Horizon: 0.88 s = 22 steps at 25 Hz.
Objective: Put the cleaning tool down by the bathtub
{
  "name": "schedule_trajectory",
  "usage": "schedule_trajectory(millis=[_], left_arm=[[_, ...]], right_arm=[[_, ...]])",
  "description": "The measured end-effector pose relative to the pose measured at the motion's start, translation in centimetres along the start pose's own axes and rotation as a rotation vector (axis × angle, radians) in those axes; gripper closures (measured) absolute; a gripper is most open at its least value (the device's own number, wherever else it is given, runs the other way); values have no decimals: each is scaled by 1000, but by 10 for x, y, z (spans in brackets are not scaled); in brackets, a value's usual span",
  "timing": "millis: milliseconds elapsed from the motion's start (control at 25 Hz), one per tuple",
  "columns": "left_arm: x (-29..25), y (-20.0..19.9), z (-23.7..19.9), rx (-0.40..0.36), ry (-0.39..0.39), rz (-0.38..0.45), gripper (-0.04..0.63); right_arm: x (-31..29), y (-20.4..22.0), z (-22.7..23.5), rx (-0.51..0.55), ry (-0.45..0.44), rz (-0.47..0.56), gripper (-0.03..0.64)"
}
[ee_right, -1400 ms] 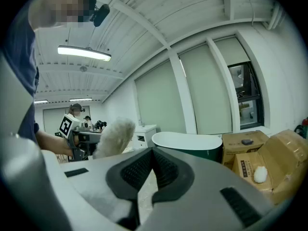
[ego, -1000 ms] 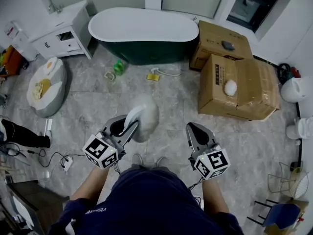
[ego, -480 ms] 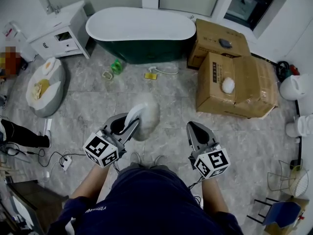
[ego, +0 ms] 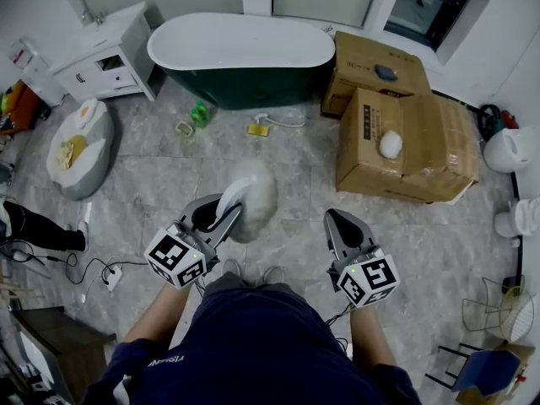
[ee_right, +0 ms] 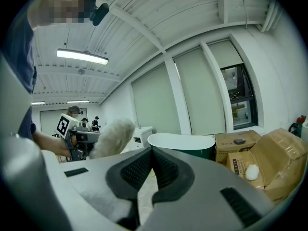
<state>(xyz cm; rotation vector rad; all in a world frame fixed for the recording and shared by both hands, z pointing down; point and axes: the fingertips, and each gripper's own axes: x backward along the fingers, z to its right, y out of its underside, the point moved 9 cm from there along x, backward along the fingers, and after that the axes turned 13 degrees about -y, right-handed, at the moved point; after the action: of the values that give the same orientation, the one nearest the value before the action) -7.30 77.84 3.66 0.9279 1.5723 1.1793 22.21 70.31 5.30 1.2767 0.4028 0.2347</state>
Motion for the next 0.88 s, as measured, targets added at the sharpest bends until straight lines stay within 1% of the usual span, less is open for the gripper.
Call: schedule_trajectory(millis=[440,680,880], left_arm=[[-13,-8,5,-11,-13,13,486],[-36,-11,0,-12,-10,22,486],[-61,-15,-15,-4,3,25,486]], right_arm=[[6,-5,16,8,-12,20,612],[1,-8,36,5,0,20,612],[-16,-13,54,5,5,12,612]])
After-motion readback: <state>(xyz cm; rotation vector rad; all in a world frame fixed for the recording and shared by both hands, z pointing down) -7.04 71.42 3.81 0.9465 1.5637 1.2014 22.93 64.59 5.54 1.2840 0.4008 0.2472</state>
